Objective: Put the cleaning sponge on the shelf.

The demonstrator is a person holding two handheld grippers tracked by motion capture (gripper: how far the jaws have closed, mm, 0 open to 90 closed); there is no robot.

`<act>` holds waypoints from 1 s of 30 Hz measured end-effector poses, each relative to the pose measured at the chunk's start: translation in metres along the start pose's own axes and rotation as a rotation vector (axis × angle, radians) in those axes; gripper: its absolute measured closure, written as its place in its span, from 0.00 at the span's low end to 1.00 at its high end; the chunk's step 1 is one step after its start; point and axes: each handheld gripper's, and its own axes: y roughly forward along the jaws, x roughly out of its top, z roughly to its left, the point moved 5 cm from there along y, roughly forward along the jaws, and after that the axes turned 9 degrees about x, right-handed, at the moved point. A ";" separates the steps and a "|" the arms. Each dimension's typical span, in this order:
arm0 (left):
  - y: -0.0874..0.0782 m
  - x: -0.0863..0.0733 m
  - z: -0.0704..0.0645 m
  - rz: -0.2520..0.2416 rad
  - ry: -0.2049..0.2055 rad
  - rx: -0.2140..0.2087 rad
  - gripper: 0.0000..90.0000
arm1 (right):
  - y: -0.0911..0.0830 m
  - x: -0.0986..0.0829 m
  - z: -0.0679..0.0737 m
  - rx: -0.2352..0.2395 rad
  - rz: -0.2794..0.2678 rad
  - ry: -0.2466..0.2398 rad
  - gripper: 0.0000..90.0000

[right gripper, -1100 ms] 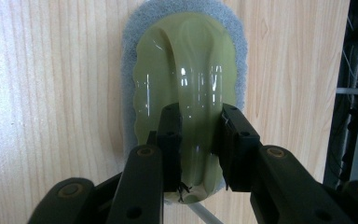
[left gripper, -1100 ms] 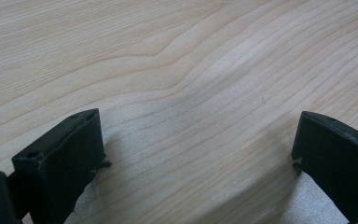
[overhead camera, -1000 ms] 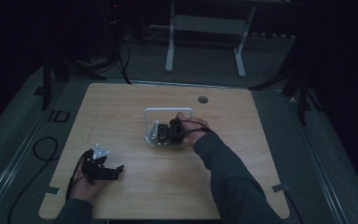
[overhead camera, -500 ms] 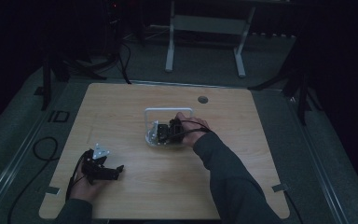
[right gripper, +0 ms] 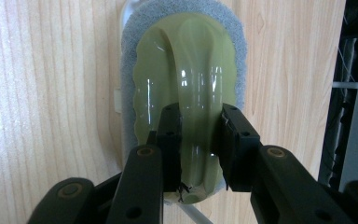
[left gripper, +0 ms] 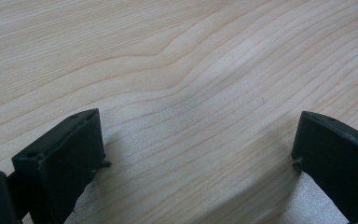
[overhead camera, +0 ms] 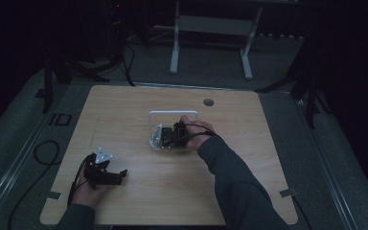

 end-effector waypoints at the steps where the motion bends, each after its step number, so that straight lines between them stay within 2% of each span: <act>1: 0.000 0.000 0.000 0.000 0.000 0.000 0.03 | 0.000 0.000 0.000 0.000 0.000 0.000 0.80; 17: 0.000 0.000 0.000 0.001 0.001 0.000 0.03 | 0.004 0.002 0.000 -0.006 0.003 -0.008 0.79; 26: 0.000 0.000 0.000 0.000 0.000 0.000 0.03 | 0.005 0.000 -0.002 -0.033 0.008 -0.009 0.72; 30: 0.000 0.000 0.000 0.000 0.000 0.000 0.02 | 0.002 0.000 -0.004 -0.042 -0.008 0.005 0.69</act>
